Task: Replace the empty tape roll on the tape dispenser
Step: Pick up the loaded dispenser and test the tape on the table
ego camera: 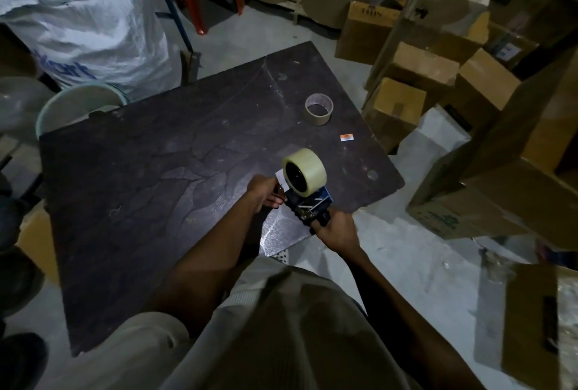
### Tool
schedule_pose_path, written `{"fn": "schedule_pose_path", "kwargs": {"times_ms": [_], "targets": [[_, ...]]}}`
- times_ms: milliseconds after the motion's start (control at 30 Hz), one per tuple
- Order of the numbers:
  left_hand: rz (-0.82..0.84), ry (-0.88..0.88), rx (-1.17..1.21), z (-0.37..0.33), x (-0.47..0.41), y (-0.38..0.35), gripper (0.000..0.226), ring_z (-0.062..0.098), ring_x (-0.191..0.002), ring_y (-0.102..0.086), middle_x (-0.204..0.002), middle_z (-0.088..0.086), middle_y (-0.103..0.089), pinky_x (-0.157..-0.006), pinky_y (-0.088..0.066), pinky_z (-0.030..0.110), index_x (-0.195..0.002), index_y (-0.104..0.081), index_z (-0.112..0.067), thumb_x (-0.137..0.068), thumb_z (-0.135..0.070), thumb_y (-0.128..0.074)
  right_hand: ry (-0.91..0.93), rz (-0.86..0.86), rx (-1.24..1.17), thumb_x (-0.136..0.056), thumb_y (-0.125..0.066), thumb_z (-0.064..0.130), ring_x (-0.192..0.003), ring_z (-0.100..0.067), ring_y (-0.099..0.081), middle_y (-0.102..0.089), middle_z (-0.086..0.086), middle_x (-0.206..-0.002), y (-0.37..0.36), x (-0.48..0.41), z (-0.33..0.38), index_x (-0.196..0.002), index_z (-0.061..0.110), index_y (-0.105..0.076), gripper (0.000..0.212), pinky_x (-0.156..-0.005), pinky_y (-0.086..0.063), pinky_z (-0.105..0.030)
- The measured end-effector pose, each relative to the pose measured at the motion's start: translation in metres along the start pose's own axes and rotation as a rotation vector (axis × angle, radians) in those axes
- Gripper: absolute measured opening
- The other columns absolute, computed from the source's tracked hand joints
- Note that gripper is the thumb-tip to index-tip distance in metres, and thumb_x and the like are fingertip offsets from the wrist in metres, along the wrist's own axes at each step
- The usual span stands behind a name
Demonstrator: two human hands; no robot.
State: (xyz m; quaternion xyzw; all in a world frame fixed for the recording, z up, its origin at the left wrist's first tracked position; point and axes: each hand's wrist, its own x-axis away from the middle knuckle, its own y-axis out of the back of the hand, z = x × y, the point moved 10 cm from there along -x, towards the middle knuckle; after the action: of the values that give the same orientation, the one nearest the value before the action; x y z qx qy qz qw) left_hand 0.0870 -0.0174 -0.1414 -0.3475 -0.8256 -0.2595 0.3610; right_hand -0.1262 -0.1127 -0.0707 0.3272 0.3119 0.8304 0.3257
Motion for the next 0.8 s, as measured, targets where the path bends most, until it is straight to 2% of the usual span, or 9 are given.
{"fn": "schedule_pose_path", "kwargs": {"times_ms": [133, 267, 300, 367, 400, 467, 567, 667, 800], "targets": [[-0.27, -0.054, -0.095, -0.007, -0.001, 0.037, 0.022, 0.03, -0.062, -0.074, -0.07, 0.012, -0.074, -0.059, -0.06, 0.038, -0.082, -0.075, 0.0, -0.085, -0.019, -0.064, -0.001, -0.011, 0.021, -0.081, -0.074, 0.025, -0.085, -0.038, -0.069, -0.072, -0.019, -0.09, -0.001, 0.006, -0.004, -0.099, 0.004, -0.07, 0.028, -0.067, -0.044, -0.029], [-0.333, -0.209, -0.19, -0.01, 0.003, 0.049, 0.012, 0.024, -0.083, -0.074, -0.085, 0.006, -0.077, -0.077, -0.06, 0.035, -0.08, -0.077, -0.012, -0.081, -0.013, -0.065, -0.037, 0.047, 0.052, -0.083, -0.068, 0.023, -0.081, -0.042, -0.068, -0.07, -0.023, -0.085, -0.014, 0.012, -0.01, -0.095, 0.003, -0.064, 0.024, -0.066, -0.048, -0.035], [-0.306, -0.249, -0.222, -0.008, 0.005, 0.045, 0.019, 0.02, -0.092, -0.073, -0.092, 0.001, -0.077, -0.082, -0.059, 0.029, -0.089, -0.078, -0.016, -0.081, -0.005, -0.065, -0.051, 0.074, 0.059, -0.083, -0.066, 0.023, -0.083, -0.043, -0.068, -0.069, -0.024, -0.086, -0.018, 0.013, -0.012, -0.093, 0.002, -0.063, 0.023, -0.066, -0.047, -0.035], [-0.205, -0.334, -0.32, -0.004, 0.013, 0.029, 0.048, 0.016, -0.11, -0.068, -0.112, -0.004, -0.073, -0.092, -0.053, 0.022, -0.115, -0.074, -0.018, -0.072, 0.002, -0.068, -0.08, 0.102, 0.061, -0.082, -0.062, 0.021, -0.085, -0.043, -0.067, -0.069, -0.024, -0.086, -0.022, 0.014, -0.015, -0.089, 0.0, -0.062, 0.023, -0.068, -0.049, -0.035], [-0.183, -0.395, -0.426, -0.003, 0.021, 0.023, 0.067, 0.018, -0.121, -0.062, -0.123, -0.003, -0.069, -0.1, -0.051, 0.027, -0.128, -0.066, -0.021, -0.064, -0.005, -0.075, -0.088, 0.104, 0.059, -0.081, -0.062, 0.021, -0.085, -0.043, -0.067, -0.069, -0.025, -0.087, -0.022, 0.014, -0.015, -0.088, 0.0, -0.062, 0.022, -0.069, -0.05, -0.036], [-0.156, -0.484, -0.71, 0.004, 0.034, 0.007, 0.107, 0.026, -0.137, -0.044, -0.143, 0.0, -0.053, -0.111, -0.04, 0.043, -0.146, -0.047, -0.027, -0.048, -0.035, -0.088, -0.11, 0.107, 0.065, -0.081, -0.063, 0.019, -0.086, -0.042, -0.066, -0.069, -0.024, -0.089, -0.023, 0.014, -0.012, -0.089, 0.0, -0.063, 0.021, -0.072, -0.049, -0.035], [-0.123, -0.499, -0.958, 0.021, 0.053, -0.016, 0.147, 0.03, -0.148, -0.02, -0.159, 0.002, -0.026, -0.116, -0.024, 0.052, -0.157, -0.015, -0.022, -0.037, -0.064, -0.09, -0.128, 0.087, 0.078, -0.078, -0.064, 0.022, -0.085, -0.042, -0.067, -0.069, -0.024, -0.087, -0.02, 0.013, -0.008, -0.087, -0.001, -0.064, 0.024, -0.071, -0.053, -0.038], [-0.13, -0.487, -1.068, 0.032, 0.058, -0.026, 0.158, 0.033, -0.153, -0.009, -0.165, 0.005, -0.012, -0.119, -0.015, 0.059, -0.159, -0.001, -0.018, -0.039, -0.064, -0.092, -0.152, 0.083, 0.074, -0.077, -0.064, 0.022, -0.084, -0.041, -0.067, -0.069, -0.023, -0.087, -0.019, 0.015, -0.012, -0.087, -0.001, -0.065, 0.025, -0.072, -0.054, -0.039], [-0.144, -0.475, -1.145, 0.033, 0.057, -0.026, 0.158, 0.034, -0.154, -0.004, -0.169, 0.005, -0.003, -0.119, -0.013, 0.062, -0.16, 0.002, -0.018, -0.042, -0.065, -0.092, -0.153, 0.082, 0.079, -0.077, -0.062, 0.023, -0.088, -0.04, -0.069, -0.07, -0.02, -0.089, -0.019, 0.026, -0.026, -0.085, 0.002, -0.066, 0.022, -0.073, -0.05, -0.035]]}}
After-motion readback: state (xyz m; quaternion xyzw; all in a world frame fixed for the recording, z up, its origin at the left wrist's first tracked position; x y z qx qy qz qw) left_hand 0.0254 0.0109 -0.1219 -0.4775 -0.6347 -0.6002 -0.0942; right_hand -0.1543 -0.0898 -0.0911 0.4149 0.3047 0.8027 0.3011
